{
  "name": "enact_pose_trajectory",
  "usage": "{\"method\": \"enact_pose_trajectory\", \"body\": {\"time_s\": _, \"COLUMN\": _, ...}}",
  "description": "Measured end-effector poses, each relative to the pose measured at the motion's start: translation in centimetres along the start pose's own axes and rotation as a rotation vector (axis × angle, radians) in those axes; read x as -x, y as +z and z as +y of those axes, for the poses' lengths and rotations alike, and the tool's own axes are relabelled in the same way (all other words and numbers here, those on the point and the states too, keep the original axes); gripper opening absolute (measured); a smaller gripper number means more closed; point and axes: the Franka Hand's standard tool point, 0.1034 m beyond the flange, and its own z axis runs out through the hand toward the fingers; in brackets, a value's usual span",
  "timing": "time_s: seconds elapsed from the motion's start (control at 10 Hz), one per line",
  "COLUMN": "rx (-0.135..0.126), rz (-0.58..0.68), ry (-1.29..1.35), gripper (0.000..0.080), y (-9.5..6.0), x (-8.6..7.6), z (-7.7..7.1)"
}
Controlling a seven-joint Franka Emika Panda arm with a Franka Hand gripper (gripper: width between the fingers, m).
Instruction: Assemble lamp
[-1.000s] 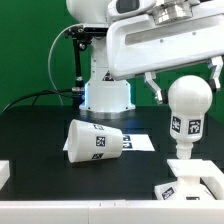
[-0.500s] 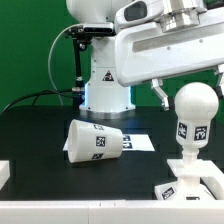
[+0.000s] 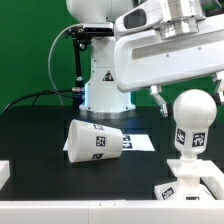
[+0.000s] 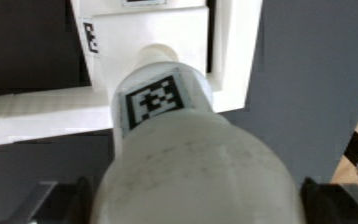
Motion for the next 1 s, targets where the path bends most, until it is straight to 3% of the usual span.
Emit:
{"method": "enact_pose_trajectory", "body": {"time_s": 0.6, "rx": 0.008, "rz": -0.02, "ry": 0.003, "gripper": 0.0567, "y": 1.6, "x": 1.0, "z": 0.4}}
{"method": "enact_pose_trajectory", "body": {"time_s": 1.0, "rx": 0.013, "rz": -0.004, "ry": 0.002, "gripper": 0.0567, "y": 1.7, "x": 0.8, "z": 0.4}}
